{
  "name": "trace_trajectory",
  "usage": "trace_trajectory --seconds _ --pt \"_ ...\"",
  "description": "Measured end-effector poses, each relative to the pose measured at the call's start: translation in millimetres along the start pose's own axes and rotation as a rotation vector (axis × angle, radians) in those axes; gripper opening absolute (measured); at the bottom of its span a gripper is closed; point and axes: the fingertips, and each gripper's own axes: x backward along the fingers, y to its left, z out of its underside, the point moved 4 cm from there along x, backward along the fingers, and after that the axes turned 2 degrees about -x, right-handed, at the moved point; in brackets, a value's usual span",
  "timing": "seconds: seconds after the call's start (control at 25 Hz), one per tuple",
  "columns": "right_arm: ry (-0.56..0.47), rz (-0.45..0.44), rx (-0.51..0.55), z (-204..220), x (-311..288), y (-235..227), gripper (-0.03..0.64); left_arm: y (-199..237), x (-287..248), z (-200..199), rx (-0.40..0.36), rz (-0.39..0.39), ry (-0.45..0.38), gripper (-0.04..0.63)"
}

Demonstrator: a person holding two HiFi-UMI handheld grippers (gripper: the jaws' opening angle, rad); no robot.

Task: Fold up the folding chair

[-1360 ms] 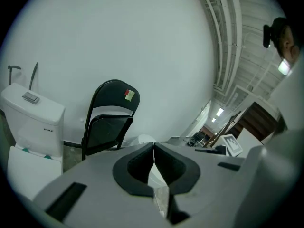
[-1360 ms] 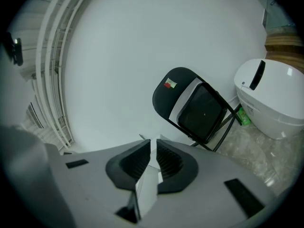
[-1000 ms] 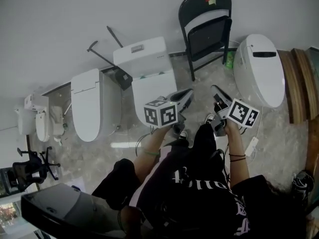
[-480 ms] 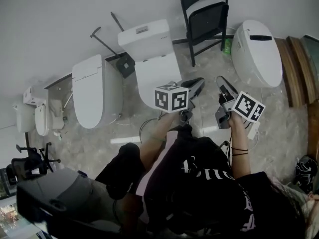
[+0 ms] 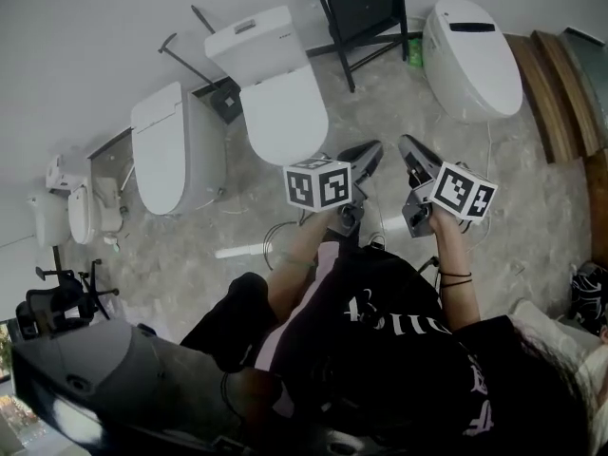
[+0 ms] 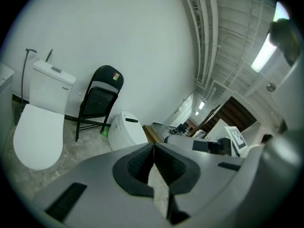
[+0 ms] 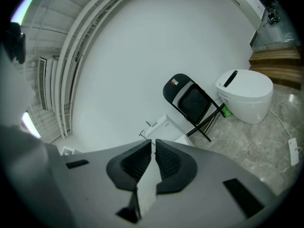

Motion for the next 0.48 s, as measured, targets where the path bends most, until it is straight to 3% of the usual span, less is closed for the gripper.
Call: trace_trajectory --seconds 0.2,0.48 --pt "0.017 -0.025 -0.007 35.7 37.9 -4.0 0.037 -25.2 15.3 49.3 0.009 -0.042 0.022 0.006" --pt "0.017 -0.025 0.009 53.9 55.5 5.7 0.037 -37.8 34.9 48.5 -0.001 -0.050 -0.012 0.006"
